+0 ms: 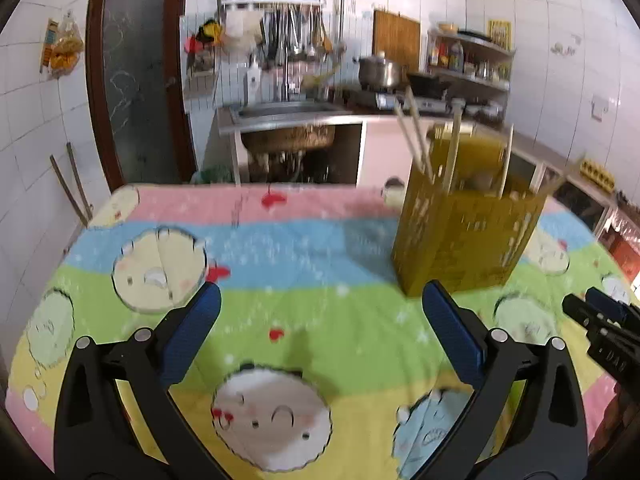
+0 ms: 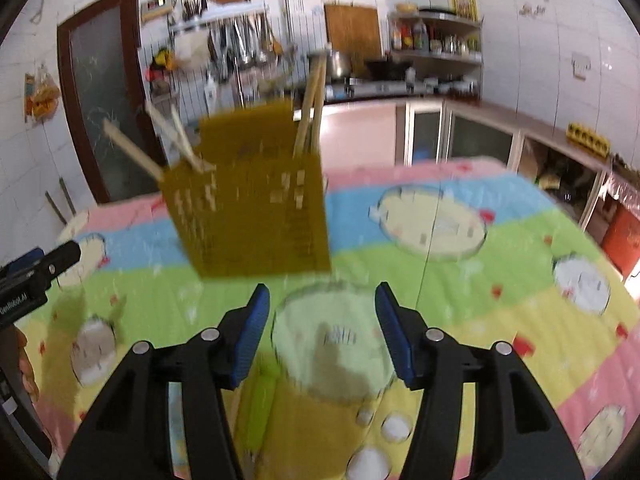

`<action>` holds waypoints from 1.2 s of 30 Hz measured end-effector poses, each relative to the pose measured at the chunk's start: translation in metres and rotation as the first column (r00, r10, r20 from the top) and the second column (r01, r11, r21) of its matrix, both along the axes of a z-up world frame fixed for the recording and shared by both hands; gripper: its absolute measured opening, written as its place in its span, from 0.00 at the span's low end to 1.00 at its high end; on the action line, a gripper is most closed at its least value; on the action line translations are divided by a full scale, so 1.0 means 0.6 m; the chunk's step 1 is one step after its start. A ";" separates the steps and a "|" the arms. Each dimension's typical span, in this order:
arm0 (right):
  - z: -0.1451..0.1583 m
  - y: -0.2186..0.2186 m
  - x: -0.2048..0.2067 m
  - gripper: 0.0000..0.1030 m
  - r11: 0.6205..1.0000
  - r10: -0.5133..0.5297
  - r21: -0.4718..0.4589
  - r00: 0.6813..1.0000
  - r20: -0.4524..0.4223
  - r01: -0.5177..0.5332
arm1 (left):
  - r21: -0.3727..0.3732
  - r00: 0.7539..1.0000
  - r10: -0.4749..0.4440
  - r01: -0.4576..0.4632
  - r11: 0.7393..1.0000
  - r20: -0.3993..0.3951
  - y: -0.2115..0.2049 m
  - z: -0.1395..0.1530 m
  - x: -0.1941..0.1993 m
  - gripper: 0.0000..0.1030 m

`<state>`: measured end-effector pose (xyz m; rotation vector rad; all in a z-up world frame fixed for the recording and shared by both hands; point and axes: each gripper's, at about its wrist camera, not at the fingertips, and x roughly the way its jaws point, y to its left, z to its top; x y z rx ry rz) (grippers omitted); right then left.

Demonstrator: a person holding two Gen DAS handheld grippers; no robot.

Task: Organize utensils
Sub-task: 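Grasp the green frog-handled utensil with the right tool, then grasp a chopstick with the left tool while the right tool holds the green utensil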

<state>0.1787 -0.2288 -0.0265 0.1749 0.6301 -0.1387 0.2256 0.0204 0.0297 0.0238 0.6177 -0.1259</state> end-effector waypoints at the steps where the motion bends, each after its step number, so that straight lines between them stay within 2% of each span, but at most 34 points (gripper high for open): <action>1: -0.014 0.004 -0.002 0.53 1.000 0.002 0.003 1.000 -0.020 -0.002 | 0.007 1.000 -0.001 0.001 1.000 -0.012 -0.002 -0.008 0.000 0.95; 5: -0.059 0.024 -0.011 0.53 1.000 0.010 0.004 0.997 -0.082 -0.009 | 0.036 0.999 0.006 -0.004 0.999 -0.054 -0.006 -0.046 -0.003 0.95; 12: -0.075 0.055 -0.005 0.51 0.999 0.030 -0.026 0.989 -0.142 -0.034 | 0.041 0.993 0.006 -0.001 0.999 -0.118 -0.015 -0.090 -0.003 0.95; 14: -0.077 0.061 0.000 0.44 0.999 0.032 -0.026 0.986 -0.164 -0.037 | 0.046 0.993 -0.001 0.006 0.999 -0.119 -0.023 -0.093 -0.005 0.95; 17: -0.082 0.067 0.007 0.40 0.999 0.043 0.001 0.981 -0.187 -0.044 | 0.044 0.993 -0.003 0.008 0.999 -0.117 -0.033 -0.093 -0.007 0.95; 21: -0.089 0.078 0.023 0.22 0.998 0.060 -0.015 0.974 -0.219 -0.065 | 0.026 0.992 -0.001 0.004 1.000 -0.129 -0.042 -0.092 -0.005 0.95; 23: -0.090 0.077 0.028 0.18 0.998 0.065 -0.008 0.973 -0.221 -0.069 | 0.021 0.991 -0.003 0.005 1.000 -0.131 -0.049 -0.091 -0.006 0.95; 29: -0.077 0.043 0.025 0.16 0.997 0.072 0.033 0.979 -0.193 -0.066 | 0.018 0.991 -0.023 0.026 1.000 -0.130 -0.081 -0.086 -0.007 0.95; 36: -0.072 -0.041 0.029 0.16 0.999 0.024 0.044 0.981 -0.191 -0.016 | 0.029 0.984 -0.076 0.082 0.996 -0.164 -0.157 -0.094 0.001 0.95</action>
